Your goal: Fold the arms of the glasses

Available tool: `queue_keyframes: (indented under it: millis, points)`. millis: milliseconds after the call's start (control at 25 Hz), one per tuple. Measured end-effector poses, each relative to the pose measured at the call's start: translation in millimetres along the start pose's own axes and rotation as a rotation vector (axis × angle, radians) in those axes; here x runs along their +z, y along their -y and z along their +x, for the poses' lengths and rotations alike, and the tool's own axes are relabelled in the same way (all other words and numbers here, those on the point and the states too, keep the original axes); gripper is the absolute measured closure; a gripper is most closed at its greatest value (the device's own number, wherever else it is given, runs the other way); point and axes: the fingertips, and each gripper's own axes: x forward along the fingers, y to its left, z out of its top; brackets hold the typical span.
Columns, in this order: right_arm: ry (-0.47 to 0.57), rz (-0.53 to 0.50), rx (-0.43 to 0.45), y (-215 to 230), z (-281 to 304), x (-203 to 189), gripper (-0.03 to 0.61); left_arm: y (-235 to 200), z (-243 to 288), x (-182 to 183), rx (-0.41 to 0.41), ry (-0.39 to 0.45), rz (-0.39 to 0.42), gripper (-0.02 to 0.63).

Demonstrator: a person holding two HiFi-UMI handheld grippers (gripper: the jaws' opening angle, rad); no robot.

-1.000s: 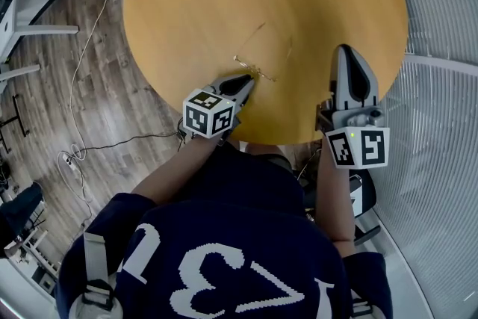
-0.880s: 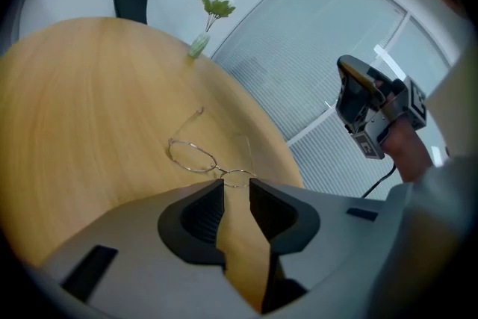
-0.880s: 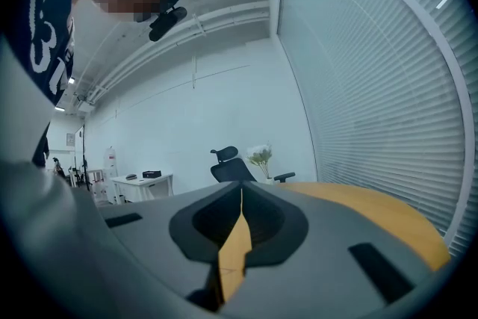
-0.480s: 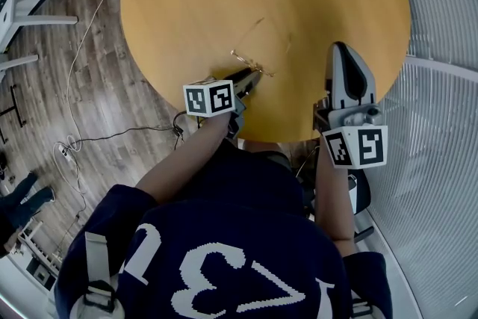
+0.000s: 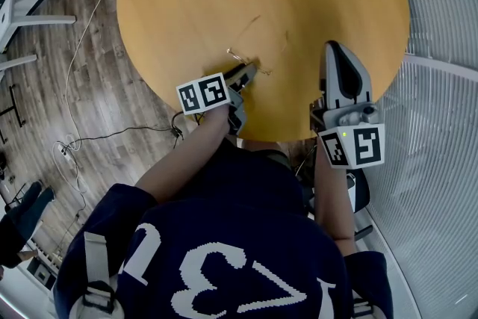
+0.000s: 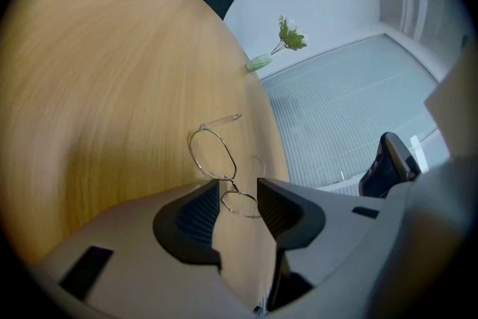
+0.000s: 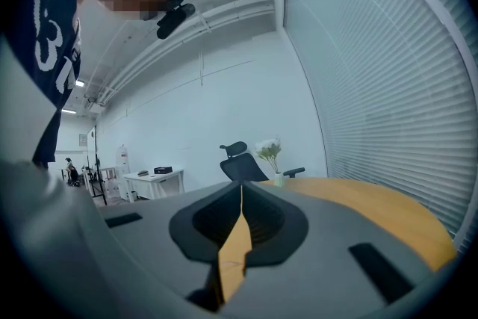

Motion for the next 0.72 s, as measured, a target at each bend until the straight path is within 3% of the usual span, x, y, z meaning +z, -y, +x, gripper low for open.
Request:
queue_keyframes:
  millis: [200,280,440,720]
  points:
    - [-0.005,0.0,0.002,1,2,-1,0.551,-6,7,5,0.036,0.026,-0.047,0.464]
    - [-0.007,0.0,0.002,1,2,-2,0.551,-8,6,8,0.039,0.043,-0.057,0.527]
    - [-0.008,0.0,0.0,2,2,-4,0.551,-13,5,8,0.041,0.046,-0.046,0.579]
    - [-0.004,-0.003,-0.007,3,4,0,0.551,-13,2,7,-0.025,0.046,-0.039,0.591]
